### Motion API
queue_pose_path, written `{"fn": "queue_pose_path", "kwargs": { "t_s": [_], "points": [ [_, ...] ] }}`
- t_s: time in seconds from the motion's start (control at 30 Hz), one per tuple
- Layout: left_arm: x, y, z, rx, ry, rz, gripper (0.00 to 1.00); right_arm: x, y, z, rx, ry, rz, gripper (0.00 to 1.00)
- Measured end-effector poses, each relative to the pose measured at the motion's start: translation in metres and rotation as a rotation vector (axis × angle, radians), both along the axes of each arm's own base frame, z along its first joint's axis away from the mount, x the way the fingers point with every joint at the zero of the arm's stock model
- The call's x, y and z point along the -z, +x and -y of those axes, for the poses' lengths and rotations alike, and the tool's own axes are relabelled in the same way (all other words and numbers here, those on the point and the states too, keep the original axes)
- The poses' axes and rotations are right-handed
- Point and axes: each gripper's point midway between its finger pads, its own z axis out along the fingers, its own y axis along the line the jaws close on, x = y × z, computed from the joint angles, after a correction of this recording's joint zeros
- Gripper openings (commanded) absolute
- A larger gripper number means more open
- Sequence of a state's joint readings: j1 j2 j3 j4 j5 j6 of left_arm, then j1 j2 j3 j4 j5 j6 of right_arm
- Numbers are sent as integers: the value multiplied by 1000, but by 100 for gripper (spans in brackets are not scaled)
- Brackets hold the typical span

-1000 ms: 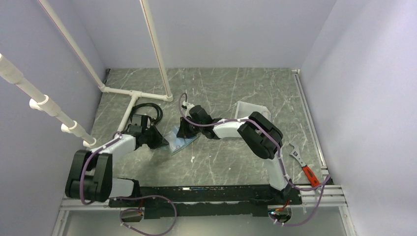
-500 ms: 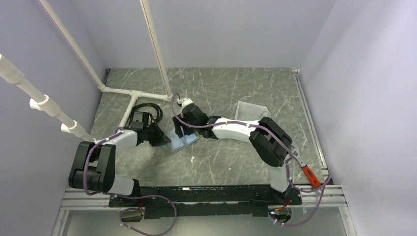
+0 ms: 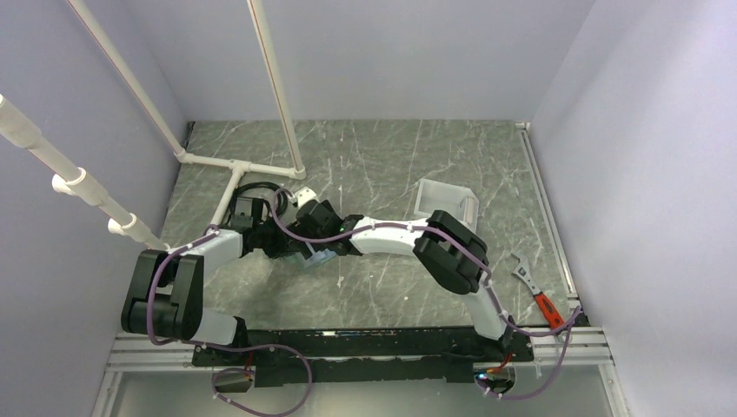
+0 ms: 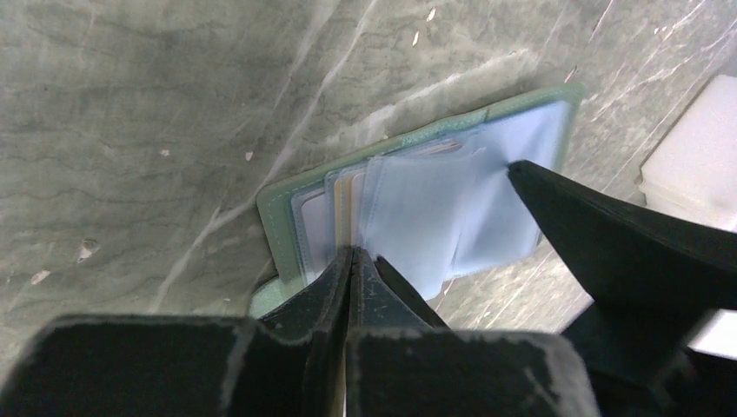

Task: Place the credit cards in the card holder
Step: Open the card holder at the center of the board.

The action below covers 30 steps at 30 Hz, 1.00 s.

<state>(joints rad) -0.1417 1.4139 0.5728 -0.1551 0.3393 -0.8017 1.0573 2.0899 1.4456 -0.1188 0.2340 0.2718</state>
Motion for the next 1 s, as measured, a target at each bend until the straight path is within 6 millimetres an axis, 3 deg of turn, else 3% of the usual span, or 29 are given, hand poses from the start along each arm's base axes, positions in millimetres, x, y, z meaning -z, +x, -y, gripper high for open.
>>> {"fn": "queue_pose_path", "kwargs": {
  "t_s": [0.07, 0.23, 0.37, 0.53, 0.63, 0.8, 1.0],
  "points": [
    [0, 0, 0, -1, 0, -1, 6, 11, 1, 3, 8, -16, -13, 81],
    [1, 0, 0, 0, -2, -4, 6, 12, 3, 3, 18, -13, -12, 73],
    [1, 0, 0, -2, -3, -6, 5, 11, 13, 16, 127, -27, 33, 69],
    [1, 1, 1, -1, -3, -18, 5, 7, 18, 78, 239, -47, 37, 75],
    [1, 1, 1, 1, -2, -22, 5, -9, 22, 94, 241, -9, 24, 78],
    [2, 1, 2, 9, -5, -26, 5, -44, 12, 61, 104, 125, 39, 88],
    [2, 1, 2, 10, -8, -29, 6, -34, -20, 27, -76, 104, 42, 93]
  ]
}}
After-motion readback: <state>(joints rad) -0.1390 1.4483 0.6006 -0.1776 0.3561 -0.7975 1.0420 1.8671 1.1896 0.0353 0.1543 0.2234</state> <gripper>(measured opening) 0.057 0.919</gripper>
